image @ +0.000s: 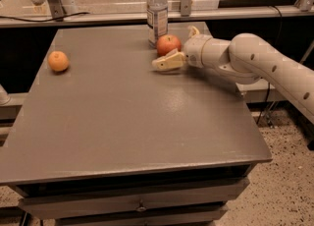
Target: Move apple near blue plastic bottle
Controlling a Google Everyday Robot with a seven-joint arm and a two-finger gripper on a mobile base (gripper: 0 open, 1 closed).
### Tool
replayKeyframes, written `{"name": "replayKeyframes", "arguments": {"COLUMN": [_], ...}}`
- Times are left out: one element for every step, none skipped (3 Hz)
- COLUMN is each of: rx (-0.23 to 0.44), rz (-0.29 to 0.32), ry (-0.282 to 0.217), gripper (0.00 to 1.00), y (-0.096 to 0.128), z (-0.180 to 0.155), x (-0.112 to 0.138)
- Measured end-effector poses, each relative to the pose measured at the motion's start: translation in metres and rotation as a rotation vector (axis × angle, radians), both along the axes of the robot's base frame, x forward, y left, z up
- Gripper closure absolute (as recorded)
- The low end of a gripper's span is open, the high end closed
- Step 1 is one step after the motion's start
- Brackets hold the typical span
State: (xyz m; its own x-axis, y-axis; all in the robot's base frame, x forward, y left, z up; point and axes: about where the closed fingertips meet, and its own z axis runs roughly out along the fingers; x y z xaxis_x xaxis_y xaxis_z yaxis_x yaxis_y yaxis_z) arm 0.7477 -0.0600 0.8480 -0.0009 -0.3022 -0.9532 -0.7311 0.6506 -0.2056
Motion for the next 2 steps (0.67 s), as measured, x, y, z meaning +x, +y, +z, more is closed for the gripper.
{"name": "replayKeyframes", "arguments": {"rx": [0.003,-0.017], "rz": [-0.003,-0.012], "ry": [-0.055,-0.102], "gripper": [0.00,0.00], "y": [-0.015,-0.041], "z": [0.036,0.073], "x": [-0.006,-0.019]}}
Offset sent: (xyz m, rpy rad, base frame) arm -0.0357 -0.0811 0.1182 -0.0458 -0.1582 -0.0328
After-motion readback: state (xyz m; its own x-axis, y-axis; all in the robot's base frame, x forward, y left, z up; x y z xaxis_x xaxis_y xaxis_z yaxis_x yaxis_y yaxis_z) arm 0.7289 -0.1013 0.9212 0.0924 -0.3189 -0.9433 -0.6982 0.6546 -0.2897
